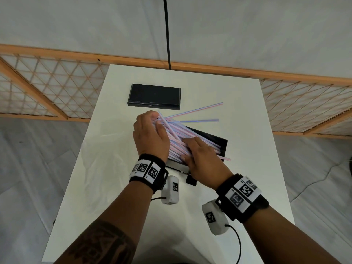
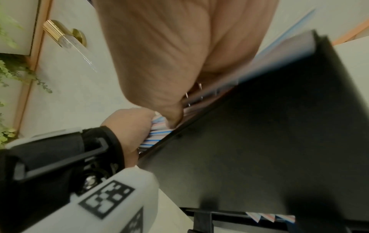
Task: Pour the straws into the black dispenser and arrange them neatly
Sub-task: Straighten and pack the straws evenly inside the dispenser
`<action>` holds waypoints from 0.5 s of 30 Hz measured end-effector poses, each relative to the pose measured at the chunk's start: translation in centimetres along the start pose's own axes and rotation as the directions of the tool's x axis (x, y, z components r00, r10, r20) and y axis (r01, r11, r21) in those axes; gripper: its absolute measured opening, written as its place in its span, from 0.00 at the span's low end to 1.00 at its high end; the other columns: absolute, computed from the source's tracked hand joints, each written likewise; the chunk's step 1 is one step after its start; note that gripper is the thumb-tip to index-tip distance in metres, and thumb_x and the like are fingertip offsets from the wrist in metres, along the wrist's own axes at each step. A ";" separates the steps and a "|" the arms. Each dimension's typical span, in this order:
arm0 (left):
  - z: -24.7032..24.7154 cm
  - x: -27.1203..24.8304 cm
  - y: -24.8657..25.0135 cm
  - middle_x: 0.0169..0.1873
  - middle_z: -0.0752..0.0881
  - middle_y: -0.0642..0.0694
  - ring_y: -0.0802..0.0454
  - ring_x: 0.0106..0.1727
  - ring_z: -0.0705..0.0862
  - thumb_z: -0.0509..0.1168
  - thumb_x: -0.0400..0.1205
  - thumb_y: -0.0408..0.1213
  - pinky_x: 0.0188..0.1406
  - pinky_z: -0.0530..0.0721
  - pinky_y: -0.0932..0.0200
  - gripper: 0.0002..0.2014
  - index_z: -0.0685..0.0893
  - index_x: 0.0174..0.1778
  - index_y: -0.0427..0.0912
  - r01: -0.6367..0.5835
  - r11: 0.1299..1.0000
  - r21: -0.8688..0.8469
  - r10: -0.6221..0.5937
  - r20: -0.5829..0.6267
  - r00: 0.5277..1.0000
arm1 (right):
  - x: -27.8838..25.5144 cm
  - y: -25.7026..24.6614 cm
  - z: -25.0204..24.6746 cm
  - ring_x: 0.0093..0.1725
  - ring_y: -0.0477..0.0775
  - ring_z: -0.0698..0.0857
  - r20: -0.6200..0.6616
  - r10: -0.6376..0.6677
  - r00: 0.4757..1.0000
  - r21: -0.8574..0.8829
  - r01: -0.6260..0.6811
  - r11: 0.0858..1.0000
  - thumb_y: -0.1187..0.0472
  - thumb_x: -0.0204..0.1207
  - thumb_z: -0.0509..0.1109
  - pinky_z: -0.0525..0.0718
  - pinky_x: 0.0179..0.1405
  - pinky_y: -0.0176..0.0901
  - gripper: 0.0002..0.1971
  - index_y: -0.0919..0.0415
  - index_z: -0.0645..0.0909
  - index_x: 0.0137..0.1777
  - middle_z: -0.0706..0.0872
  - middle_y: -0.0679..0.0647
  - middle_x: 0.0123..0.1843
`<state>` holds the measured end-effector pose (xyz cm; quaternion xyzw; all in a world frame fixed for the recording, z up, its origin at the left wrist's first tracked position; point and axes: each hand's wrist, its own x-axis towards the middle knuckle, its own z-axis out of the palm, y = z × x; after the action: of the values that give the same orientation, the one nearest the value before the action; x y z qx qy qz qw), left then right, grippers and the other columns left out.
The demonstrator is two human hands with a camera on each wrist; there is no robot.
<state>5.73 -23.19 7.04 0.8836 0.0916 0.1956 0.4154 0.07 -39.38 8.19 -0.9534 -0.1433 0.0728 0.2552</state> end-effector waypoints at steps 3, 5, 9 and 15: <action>-0.3 -0.2 -0.1 0.57 0.80 0.51 0.49 0.58 0.78 0.62 0.81 0.31 0.60 0.81 0.47 0.14 0.78 0.62 0.47 -0.037 0.999 -0.017 0.037 0.024 0.999 | 0.0 0.5 -0.1 0.60 0.62 0.84 -0.069 0.004 0.998 0.036 -0.002 0.999 0.54 0.81 0.71 0.83 0.54 0.59 0.21 0.60 0.79 0.71 0.82 0.56 0.62; -0.3 -0.2 -0.2 0.58 0.80 0.49 0.48 0.58 0.78 0.61 0.81 0.30 0.59 0.82 0.45 0.14 0.78 0.62 0.47 -0.055 0.998 -0.004 0.055 0.033 0.998 | -0.1 0.6 -0.1 0.56 0.60 0.84 -0.168 -0.013 0.986 0.061 0.024 0.998 0.56 0.75 0.79 0.84 0.54 0.55 0.21 0.62 0.82 0.65 0.82 0.56 0.57; -0.2 -0.2 -0.3 0.59 0.79 0.47 0.48 0.59 0.78 0.59 0.81 0.29 0.59 0.82 0.45 0.12 0.83 0.55 0.46 -0.069 0.997 0.042 0.067 0.050 0.996 | 0.0 0.3 0.3 0.60 0.57 0.75 -0.369 -0.025 0.929 0.020 0.034 0.999 0.57 0.63 0.88 0.73 0.62 0.40 0.28 0.61 0.80 0.60 0.76 0.56 0.61; 0.0 -0.2 -0.2 0.58 0.79 0.48 0.51 0.60 0.76 0.60 0.82 0.28 0.59 0.82 0.49 0.12 0.85 0.48 0.49 -0.090 0.992 0.087 0.084 0.067 0.994 | 1.9 -0.7 -0.8 0.89 0.65 0.50 -0.236 -0.065 0.970 -0.186 0.020 0.982 0.47 0.64 0.84 0.64 0.79 0.66 0.53 0.57 0.59 0.86 0.48 0.59 0.90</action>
<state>5.52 -23.16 6.81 0.9103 0.0485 0.1811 0.3692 1.88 -38.56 9.15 -0.9713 -0.1379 -0.0622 0.1838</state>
